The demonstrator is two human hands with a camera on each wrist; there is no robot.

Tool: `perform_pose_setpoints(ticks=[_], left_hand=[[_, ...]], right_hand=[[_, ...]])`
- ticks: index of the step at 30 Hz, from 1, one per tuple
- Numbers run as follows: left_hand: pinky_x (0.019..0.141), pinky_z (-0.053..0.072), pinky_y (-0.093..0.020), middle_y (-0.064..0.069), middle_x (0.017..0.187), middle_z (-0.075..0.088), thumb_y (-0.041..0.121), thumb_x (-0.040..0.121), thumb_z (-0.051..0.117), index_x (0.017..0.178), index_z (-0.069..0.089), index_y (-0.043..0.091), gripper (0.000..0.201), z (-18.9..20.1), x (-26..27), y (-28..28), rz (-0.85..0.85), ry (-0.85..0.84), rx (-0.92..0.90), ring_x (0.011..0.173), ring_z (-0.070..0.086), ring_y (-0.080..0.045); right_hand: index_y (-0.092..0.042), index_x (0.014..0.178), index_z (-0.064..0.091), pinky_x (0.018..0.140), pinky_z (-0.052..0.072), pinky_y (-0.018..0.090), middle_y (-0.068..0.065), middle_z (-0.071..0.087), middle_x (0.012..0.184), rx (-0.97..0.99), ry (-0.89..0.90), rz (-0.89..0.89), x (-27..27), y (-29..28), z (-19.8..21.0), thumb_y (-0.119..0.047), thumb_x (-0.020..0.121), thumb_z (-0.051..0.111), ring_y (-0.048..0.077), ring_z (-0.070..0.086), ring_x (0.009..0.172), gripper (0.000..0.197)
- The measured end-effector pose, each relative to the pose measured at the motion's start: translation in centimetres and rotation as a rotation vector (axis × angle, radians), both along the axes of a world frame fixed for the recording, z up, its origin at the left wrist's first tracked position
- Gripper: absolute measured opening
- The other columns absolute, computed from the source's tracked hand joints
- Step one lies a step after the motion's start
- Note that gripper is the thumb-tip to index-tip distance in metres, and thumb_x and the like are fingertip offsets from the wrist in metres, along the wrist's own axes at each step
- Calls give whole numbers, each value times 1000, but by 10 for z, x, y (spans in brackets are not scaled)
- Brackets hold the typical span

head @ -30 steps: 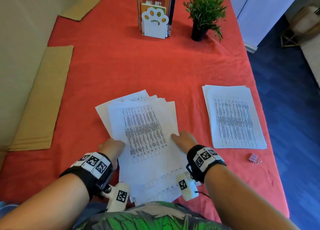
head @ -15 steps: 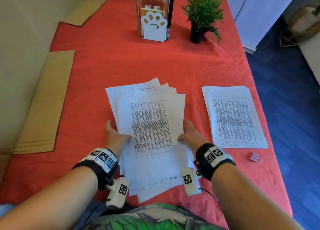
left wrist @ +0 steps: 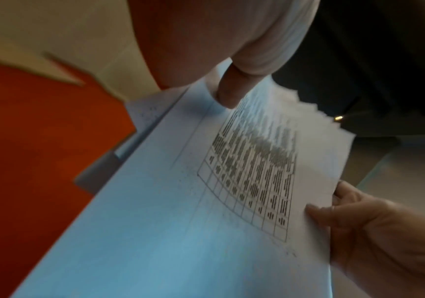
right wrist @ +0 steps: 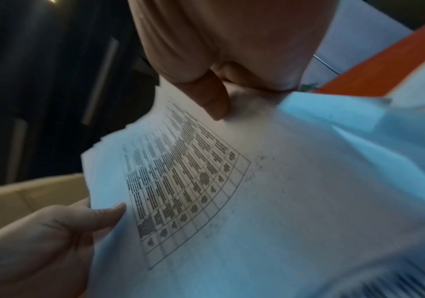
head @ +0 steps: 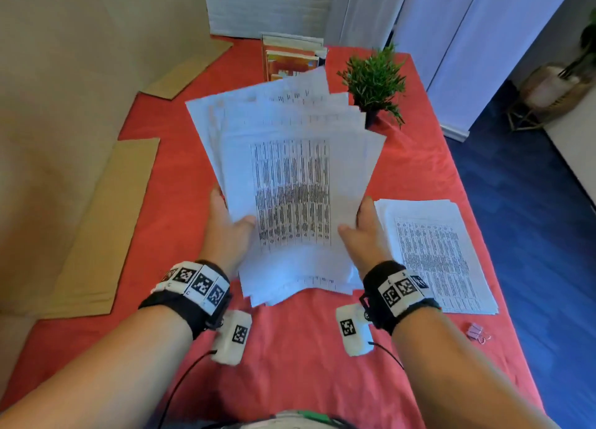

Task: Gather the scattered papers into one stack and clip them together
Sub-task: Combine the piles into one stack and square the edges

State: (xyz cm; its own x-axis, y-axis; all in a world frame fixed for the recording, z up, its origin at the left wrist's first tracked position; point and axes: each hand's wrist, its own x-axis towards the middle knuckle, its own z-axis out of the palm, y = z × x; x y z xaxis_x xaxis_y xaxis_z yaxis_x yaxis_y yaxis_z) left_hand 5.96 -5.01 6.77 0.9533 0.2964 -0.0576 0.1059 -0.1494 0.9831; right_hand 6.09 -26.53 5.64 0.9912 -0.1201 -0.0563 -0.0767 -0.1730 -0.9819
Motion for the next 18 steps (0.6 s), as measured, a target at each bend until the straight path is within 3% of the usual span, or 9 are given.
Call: perform_pose_setpoints(ticks=[2,4,6,8,10,11,15,18], left_hand=[[97,46,-21,1,124,56,-9,83,56,139,29,11,65,16,5,-2,-3,-131,18,104,57,-6],[89,40,-3,9,121,54,-12,83,56,134,34,12,61,23,5,-3,-9,-222,13,97,55,11],[85,42,-5,12,116,56,-15,83,55,119,40,25,55,21,-1,-5,-17,-253,-47,92,58,16],[81,48,-10,-1,118,59,-15,83,58,106,41,30,53,14,-11,-7,-39,-237,-91,88,62,12],[80,49,-9,-7,123,58,-14,81,61,105,39,33,56,3,-19,-8,-70,-228,-111,87,64,8],[80,49,-9,-7,124,57,-13,80,64,105,39,33,58,0,-21,-8,-80,-227,-124,88,64,6],[86,50,-13,6,118,55,-7,72,74,111,36,23,62,3,-21,-11,-115,-260,-166,93,63,7],[90,45,-13,12,111,58,13,74,75,110,40,26,52,16,-17,-11,-42,-361,-174,98,60,7]], right_hand=[[-28,101,50,93,48,32,-7,63,101,83,-119,-30,5,3,17,11,80,45,3,61,95,45],[-26,105,51,90,49,26,-8,63,100,140,-153,-65,4,7,24,11,83,46,0,61,92,44],[-26,106,56,89,50,29,-5,67,98,181,-126,-101,-2,8,18,6,78,49,7,63,93,43],[-26,98,62,83,52,37,-7,72,89,211,-90,-148,-12,4,6,4,74,54,15,66,88,40],[-22,95,62,74,53,35,-8,74,80,286,-64,-129,-20,0,1,18,73,53,11,68,77,47],[-21,97,61,73,53,35,-8,74,79,322,-69,-96,-23,-1,2,22,68,51,10,68,76,53],[-20,100,55,80,51,40,-3,71,87,427,-132,-101,-23,-1,13,14,48,48,13,68,82,62],[-18,106,48,71,52,30,-9,70,81,436,-175,-95,-20,-4,25,14,49,49,7,67,75,65]])
